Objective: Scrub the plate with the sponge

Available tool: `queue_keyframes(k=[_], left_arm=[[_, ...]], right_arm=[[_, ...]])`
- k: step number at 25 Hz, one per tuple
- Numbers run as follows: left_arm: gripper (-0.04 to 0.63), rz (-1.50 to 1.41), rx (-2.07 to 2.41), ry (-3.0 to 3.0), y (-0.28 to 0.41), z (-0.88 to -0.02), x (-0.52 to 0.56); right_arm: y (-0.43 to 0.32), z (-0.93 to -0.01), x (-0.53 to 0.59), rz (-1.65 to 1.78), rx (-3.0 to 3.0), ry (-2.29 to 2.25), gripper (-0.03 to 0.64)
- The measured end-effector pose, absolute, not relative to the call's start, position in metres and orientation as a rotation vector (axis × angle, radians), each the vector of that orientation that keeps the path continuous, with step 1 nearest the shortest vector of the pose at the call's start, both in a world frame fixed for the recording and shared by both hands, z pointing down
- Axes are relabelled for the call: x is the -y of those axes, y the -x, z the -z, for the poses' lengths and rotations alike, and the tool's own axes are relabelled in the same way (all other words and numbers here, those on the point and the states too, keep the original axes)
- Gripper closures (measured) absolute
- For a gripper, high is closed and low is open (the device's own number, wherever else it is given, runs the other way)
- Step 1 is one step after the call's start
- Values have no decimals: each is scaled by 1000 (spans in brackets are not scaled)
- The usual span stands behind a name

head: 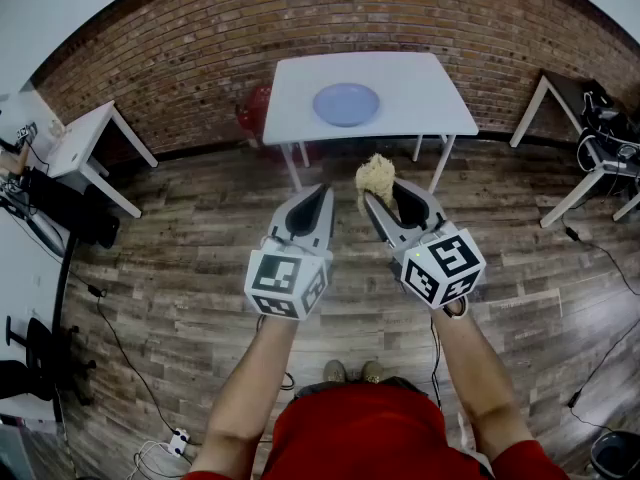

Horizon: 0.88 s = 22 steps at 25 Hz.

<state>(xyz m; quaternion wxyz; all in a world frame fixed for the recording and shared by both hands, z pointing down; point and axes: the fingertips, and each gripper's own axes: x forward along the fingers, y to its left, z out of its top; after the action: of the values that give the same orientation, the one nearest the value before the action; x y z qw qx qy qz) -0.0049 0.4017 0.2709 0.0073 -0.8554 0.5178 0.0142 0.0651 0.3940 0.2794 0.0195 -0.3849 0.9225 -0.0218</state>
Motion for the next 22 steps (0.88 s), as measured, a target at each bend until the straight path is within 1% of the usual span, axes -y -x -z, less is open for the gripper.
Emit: queue_keyframes(k=[12, 22], left_arm=[[583, -23, -1651, 2669, -3, -280, -388], [583, -2, -1708, 2640, -27, -292, -374]], right_arm=[[-79, -282, -383, 95, -2851, 1157, 463], [-118, -295, -366, 125, -2857, 1151, 463]])
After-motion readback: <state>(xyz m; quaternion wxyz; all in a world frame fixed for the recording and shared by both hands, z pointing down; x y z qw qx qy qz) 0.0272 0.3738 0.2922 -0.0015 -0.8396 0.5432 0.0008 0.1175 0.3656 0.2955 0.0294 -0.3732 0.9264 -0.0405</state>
